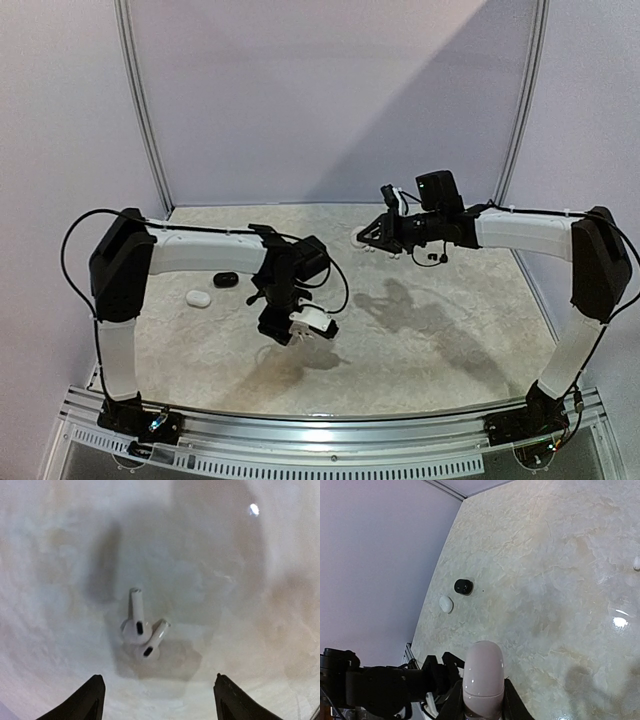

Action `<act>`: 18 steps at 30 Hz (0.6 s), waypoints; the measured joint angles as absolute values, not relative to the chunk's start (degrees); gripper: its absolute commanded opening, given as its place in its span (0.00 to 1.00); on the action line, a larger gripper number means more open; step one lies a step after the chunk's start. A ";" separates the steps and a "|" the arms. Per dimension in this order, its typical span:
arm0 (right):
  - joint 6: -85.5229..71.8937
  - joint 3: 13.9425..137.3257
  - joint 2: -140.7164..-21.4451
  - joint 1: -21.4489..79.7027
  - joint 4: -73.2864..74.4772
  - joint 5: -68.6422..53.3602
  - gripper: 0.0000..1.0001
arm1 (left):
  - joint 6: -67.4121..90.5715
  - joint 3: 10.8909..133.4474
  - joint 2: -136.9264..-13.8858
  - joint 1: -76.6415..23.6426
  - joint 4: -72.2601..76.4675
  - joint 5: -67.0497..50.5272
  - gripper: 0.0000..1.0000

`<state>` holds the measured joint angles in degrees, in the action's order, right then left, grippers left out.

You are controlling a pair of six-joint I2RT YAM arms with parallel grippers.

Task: Insert the wireless bluetooth earbuds into the charging case
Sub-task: Move the earbuds to the center of the board, then pass from the right arm to the left

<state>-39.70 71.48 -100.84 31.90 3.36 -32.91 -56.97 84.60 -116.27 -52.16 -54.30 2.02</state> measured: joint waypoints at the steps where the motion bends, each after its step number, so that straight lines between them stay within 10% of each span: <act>1: -39.48 71.92 -100.84 31.90 3.60 -32.80 0.01 | -56.47 84.60 -115.04 -51.96 -54.83 2.04 0.77; 18: -33.12 75.59 -99.48 41.65 -15.20 -30.79 0.00 | -22.04 72.62 -77.87 -16.21 -38.52 -41.65 0.70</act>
